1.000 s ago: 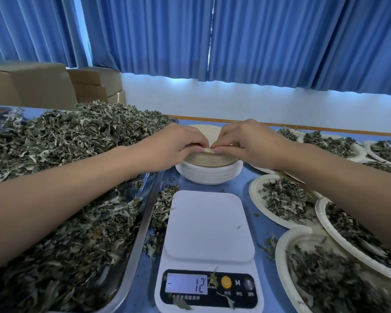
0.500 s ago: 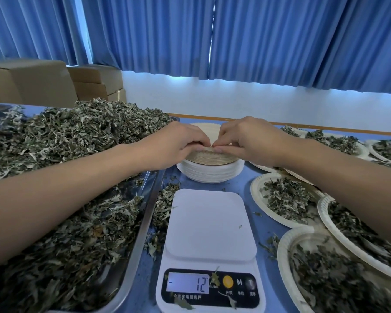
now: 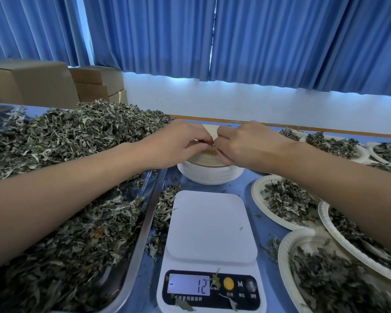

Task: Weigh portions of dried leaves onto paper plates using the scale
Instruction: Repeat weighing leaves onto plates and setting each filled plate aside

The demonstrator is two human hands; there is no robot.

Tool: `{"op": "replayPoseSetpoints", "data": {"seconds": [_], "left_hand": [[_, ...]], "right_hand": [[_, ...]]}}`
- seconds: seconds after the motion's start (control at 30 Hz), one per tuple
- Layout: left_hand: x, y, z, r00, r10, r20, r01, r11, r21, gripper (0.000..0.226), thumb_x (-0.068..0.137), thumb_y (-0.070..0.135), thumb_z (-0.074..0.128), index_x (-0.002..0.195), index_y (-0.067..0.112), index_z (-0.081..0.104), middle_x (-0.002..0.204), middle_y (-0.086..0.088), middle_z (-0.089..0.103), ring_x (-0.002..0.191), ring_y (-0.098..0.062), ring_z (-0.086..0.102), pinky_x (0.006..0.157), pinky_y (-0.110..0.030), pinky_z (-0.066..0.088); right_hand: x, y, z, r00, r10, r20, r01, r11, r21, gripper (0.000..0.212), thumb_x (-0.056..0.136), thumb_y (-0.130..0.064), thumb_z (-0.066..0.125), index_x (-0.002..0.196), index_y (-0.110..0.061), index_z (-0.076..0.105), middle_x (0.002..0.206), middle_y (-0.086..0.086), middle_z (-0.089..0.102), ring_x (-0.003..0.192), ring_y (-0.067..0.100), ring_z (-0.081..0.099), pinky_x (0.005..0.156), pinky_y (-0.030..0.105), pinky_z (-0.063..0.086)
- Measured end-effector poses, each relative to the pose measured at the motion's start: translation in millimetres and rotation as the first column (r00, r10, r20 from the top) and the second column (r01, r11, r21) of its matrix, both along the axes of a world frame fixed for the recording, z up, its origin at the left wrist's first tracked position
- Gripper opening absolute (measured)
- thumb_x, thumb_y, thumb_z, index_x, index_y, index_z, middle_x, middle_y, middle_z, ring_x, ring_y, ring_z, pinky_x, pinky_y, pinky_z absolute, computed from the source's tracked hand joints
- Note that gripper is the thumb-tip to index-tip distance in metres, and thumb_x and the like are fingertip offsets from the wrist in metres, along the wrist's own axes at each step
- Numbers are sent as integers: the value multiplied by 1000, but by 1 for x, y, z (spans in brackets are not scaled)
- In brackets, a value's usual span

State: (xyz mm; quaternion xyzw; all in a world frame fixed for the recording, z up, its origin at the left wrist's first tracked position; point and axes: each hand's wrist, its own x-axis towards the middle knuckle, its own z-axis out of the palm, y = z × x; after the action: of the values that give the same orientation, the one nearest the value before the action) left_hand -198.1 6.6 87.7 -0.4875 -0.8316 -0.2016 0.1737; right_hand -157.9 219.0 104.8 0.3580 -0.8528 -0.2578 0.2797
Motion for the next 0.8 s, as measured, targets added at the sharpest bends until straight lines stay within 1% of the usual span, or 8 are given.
{"op": "replayPoseSetpoints", "data": {"seconds": [0.13, 0.23, 0.33, 0.4, 0.5, 0.57, 0.7, 0.8], "left_hand": [[2, 0, 4, 1000, -1, -13, 0, 999, -41, 16, 98, 13, 62, 107, 9, 75, 100, -2, 73, 91, -16, 62, 87, -33, 47], [4, -2, 7, 998, 48, -43, -53, 992, -113, 13, 96, 15, 64, 106, 9, 71, 95, -4, 68, 89, -22, 61, 85, -42, 48], [11, -6, 9, 988, 94, -119, -100, 994, -44, 13, 94, 13, 65, 105, 7, 71, 93, -3, 68, 89, -26, 63, 83, -43, 48], [22, -11, 9, 983, 72, -171, -73, 997, 4, 11, 92, 10, 68, 101, 6, 72, 88, -1, 66, 85, -26, 63, 79, -38, 49], [48, -27, 1, 978, 6, -206, -11, 1000, -25, 5, 90, 10, 72, 95, 10, 71, 83, 11, 54, 77, -17, 58, 71, -32, 47], [69, -40, -7, 980, -72, -183, 61, 996, -68, 7, 91, 14, 73, 97, 12, 72, 87, 9, 62, 79, -11, 58, 74, -34, 52], [104, -60, -24, 992, -126, -6, 124, 982, -145, 33, 97, 44, 60, 108, 16, 74, 104, 9, 72, 98, -8, 67, 87, -32, 54], [115, -74, -30, 998, -67, 16, 67, 998, -1, 38, 103, 44, 50, 109, 16, 75, 104, 10, 73, 97, -3, 68, 87, -28, 54]], "right_hand": [[-2, -2, -4, 1000, -22, -5, 22, 999, -32, 16, 92, -8, 62, 77, -4, 65, 71, 12, 55, 40, 29, 47, 38, 33, 41], [2, -1, -4, 994, -81, -70, 75, 994, -82, 23, 98, -16, 49, 85, -6, 65, 79, 10, 58, 45, 31, 51, 43, 32, 35], [18, -7, 3, 990, -74, -118, 56, 987, -148, 20, 97, -15, 48, 86, -6, 62, 81, 9, 57, 47, 31, 47, 46, 31, 24], [36, -12, 6, 990, -74, -118, 54, 985, -165, 22, 99, -17, 43, 90, -9, 61, 85, 7, 56, 54, 31, 50, 47, 32, 24], [77, -16, 1, 999, -11, -43, 1, 977, -211, 27, 102, -24, 43, 93, -13, 66, 85, 4, 58, 61, 30, 57, 43, 33, 37], [106, -18, -12, 998, 27, 51, -15, 975, -223, 32, 104, -31, 41, 100, -15, 69, 89, 3, 60, 64, 28, 59, 45, 37, 46], [145, -16, -43, 980, 99, 173, -51, 965, -258, 17, 98, -26, 60, 100, -17, 74, 89, 1, 64, 58, 24, 59, 40, 37, 47], [162, -15, -53, 969, 89, 232, -4, 940, -342, 22, 100, -39, 61, 98, -24, 76, 94, -6, 65, 54, 20, 60, 40, 36, 48]]}}
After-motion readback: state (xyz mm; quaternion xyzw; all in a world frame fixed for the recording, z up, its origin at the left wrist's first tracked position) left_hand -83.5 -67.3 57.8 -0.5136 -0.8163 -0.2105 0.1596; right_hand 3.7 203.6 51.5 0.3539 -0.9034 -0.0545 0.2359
